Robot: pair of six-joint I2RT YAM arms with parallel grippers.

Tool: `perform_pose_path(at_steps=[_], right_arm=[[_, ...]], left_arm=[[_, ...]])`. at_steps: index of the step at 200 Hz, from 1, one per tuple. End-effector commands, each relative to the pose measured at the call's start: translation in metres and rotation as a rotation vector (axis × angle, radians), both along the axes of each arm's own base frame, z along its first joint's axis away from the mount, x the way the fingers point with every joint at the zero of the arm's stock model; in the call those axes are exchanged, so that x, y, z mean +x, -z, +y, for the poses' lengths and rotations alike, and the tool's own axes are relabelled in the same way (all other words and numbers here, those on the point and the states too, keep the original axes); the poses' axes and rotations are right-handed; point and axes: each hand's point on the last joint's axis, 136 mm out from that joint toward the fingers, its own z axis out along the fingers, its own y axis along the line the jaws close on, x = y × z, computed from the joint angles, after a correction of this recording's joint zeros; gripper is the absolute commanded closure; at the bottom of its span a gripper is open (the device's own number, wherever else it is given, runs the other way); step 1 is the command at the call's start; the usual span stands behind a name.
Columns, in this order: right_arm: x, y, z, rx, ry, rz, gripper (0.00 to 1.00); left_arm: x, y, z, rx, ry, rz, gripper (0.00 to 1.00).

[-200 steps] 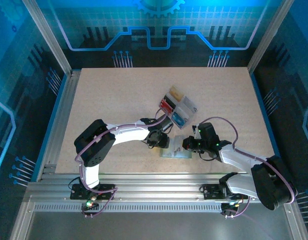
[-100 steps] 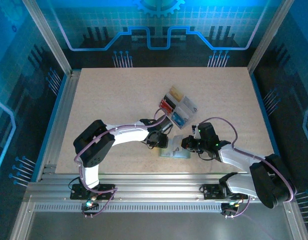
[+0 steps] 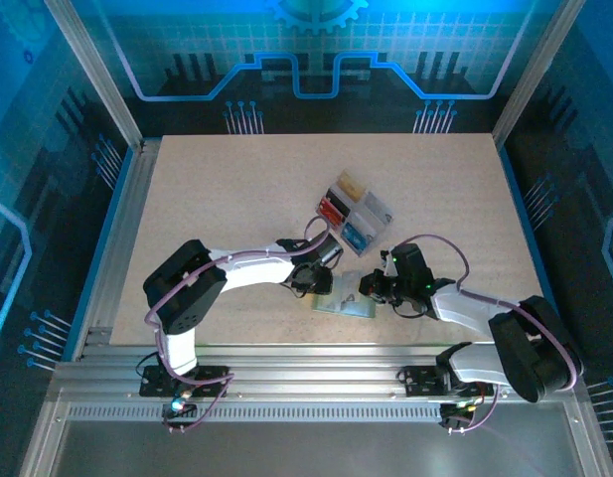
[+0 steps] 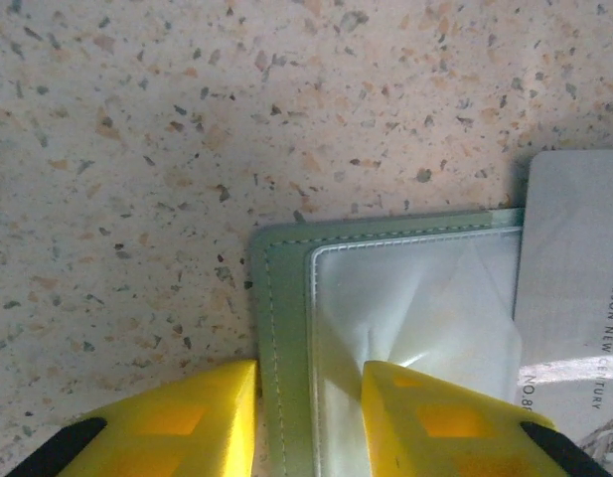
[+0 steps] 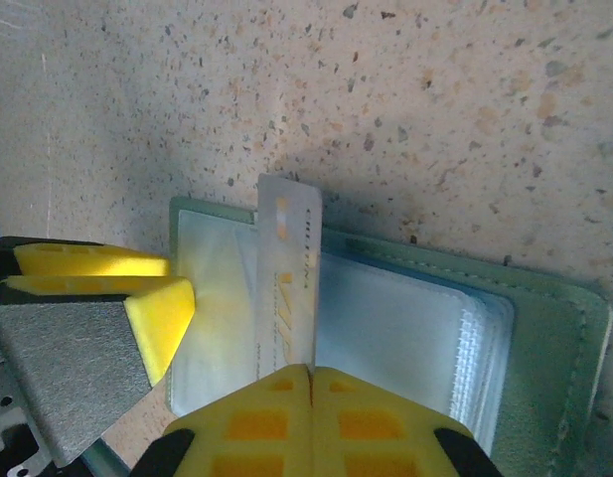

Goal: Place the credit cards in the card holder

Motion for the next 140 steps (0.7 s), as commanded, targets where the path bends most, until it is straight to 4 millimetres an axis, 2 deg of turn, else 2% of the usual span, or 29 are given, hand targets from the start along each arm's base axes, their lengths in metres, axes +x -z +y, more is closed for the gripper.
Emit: perform_pose_path(at_steps=[1, 70, 140], right_arm=[[0.003, 0.002, 0.001, -0.014, 0.001, 0.015, 1.00], [0.020, 0.007, 0.018, -0.071, -0.093, -0.013, 1.00], [0.021, 0.009, 0.045, -0.066, -0.190, -0.031, 1.00]], left_arm=[[-0.033, 0.033, 0.005, 0.039, 0.021, 0.108, 0.69], [-0.044, 0.039, 0.029, 0.078, -0.075, 0.126, 0.71], [-0.061, 0.050, 0.051, 0.076, -0.180, 0.160, 0.73]])
